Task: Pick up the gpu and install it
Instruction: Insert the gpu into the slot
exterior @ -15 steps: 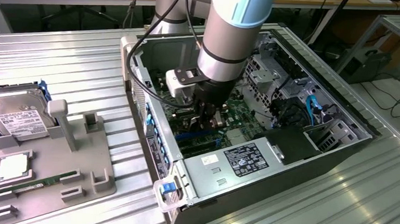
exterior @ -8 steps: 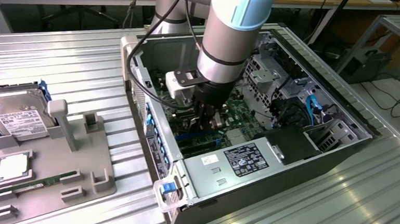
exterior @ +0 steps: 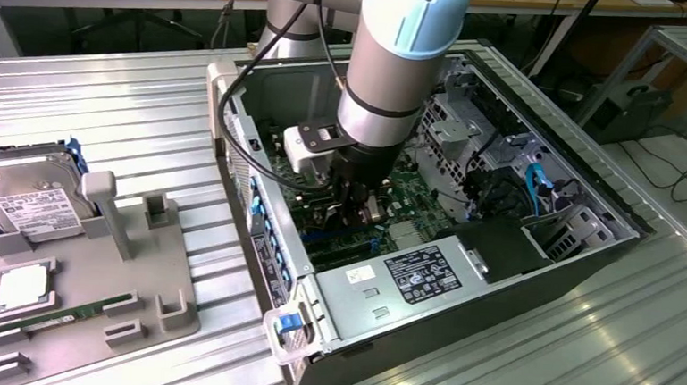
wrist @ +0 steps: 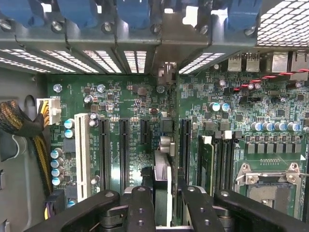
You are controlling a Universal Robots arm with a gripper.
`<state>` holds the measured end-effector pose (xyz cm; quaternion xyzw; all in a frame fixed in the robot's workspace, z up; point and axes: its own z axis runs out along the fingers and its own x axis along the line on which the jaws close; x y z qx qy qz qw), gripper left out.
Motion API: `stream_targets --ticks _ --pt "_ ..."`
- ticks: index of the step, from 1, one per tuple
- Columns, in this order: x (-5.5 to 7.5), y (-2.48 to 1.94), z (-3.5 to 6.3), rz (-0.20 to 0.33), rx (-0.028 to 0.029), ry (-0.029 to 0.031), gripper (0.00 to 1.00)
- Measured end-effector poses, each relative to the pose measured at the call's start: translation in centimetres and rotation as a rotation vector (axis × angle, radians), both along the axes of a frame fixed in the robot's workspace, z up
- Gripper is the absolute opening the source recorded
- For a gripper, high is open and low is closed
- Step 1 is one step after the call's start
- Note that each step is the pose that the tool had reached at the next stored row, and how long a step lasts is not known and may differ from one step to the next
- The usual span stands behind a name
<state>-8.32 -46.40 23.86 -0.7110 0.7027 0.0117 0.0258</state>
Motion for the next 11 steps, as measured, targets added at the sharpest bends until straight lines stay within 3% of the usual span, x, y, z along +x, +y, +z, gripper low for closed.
stream_targets --ticks 11 --pt "0.00 0.01 -0.02 0.000 0.0005 -0.0002 0.27"
